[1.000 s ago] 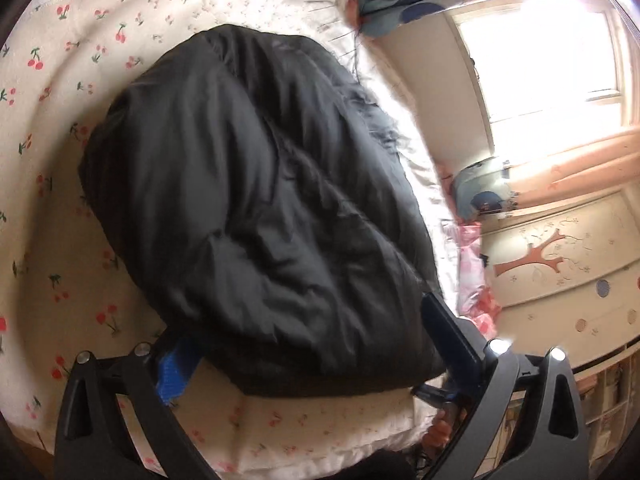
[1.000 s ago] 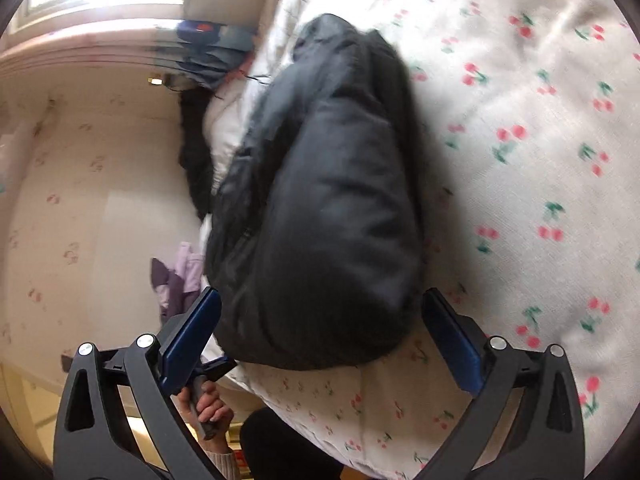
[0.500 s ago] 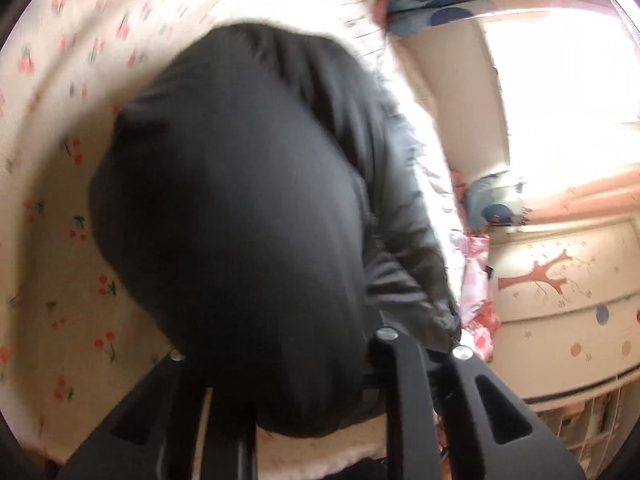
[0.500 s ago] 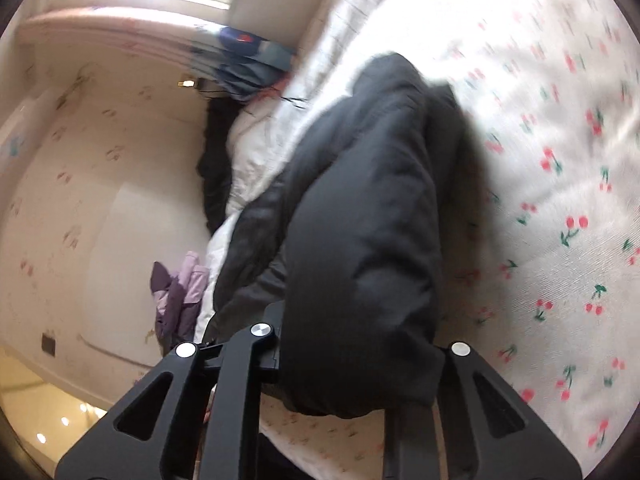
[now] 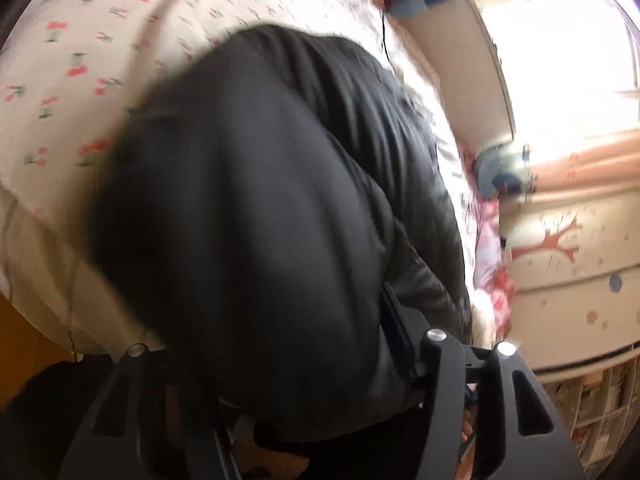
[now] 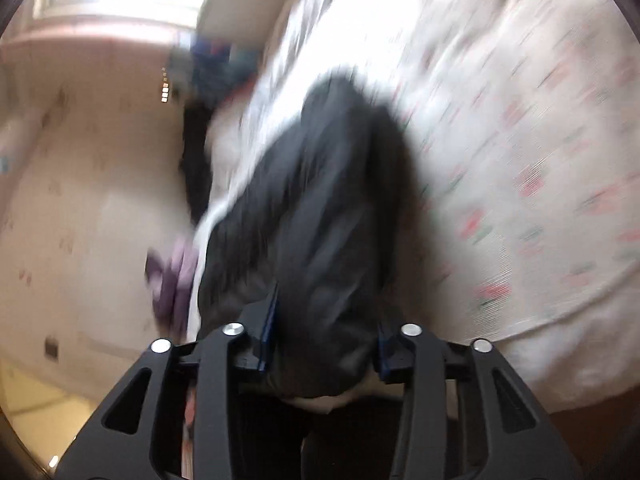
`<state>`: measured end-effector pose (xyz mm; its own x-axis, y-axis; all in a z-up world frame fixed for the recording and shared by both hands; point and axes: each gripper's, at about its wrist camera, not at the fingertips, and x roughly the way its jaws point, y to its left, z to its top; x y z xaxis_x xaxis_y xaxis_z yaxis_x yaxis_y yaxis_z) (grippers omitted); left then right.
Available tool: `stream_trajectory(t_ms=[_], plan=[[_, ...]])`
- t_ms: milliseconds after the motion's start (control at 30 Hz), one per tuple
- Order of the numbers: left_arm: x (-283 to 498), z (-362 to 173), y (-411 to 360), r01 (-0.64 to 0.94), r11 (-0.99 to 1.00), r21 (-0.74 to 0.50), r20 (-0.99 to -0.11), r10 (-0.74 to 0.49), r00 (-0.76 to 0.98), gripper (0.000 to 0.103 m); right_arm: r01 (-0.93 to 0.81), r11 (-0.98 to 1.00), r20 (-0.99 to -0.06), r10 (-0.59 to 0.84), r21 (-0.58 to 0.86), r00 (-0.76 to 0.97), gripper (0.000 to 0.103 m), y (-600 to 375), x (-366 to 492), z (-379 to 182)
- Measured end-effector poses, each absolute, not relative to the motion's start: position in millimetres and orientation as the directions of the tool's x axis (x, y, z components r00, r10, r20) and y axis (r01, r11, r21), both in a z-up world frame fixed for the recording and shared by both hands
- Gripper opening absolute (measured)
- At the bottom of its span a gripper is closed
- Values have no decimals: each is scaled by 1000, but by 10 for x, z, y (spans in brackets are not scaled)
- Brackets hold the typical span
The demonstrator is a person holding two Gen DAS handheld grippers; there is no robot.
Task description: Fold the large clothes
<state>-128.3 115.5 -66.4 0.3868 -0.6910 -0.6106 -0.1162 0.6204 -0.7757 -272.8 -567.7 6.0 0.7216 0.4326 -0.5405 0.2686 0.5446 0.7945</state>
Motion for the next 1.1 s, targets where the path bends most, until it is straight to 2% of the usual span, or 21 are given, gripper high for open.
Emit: stream_trajectory(t_ms=[67,167,233,300,433,500,667,733,900,1033,1100], plan=[[-1303,-703,1195,-115,609,-785,-598,-695,399,62,275,618,-559,327,736,762,46,-5679,-2709,316],[-1230,-797,1150,-117,593,-797,-584,-704,404,66,126,794,-595,329,595,733,50,-5019,-2206,776],[-1127,-783,1049,-108,590,-800,-575,-704,416,71,17,876,-649,344,482,679,59,-4422,-1757,878],[-1101,-791,972,-89,585,-806,-562,-710,424,80,-88,912,-689,363,401,627,64,-3849,-1354,801],[-1038,-857,970,-67,580,-812,-549,-720,424,81,-132,979,-834,203,157,513,65,-3098,-621,246],[-1055,-895,1078,-54,572,-819,-536,-726,430,81,-101,979,-885,206,180,417,68,-3032,-461,-88],[-1055,-905,1066,-25,594,-804,-543,-716,439,81,-89,977,-822,212,194,528,69,-2920,-452,307],[-1058,-862,1010,-5,626,-780,-562,-696,448,82,-124,978,-825,207,166,526,74,-2745,-240,368],[-1016,-840,919,11,646,-763,-564,-675,476,83,-108,990,-931,120,87,344,81,-2520,540,-267],[-992,-885,956,-10,613,-790,-544,-692,474,83,-124,980,-885,193,155,423,81,-2553,319,192],[-982,-939,1040,-30,570,-821,-514,-716,472,83,-171,978,-844,189,118,502,81,-2549,-133,544]])
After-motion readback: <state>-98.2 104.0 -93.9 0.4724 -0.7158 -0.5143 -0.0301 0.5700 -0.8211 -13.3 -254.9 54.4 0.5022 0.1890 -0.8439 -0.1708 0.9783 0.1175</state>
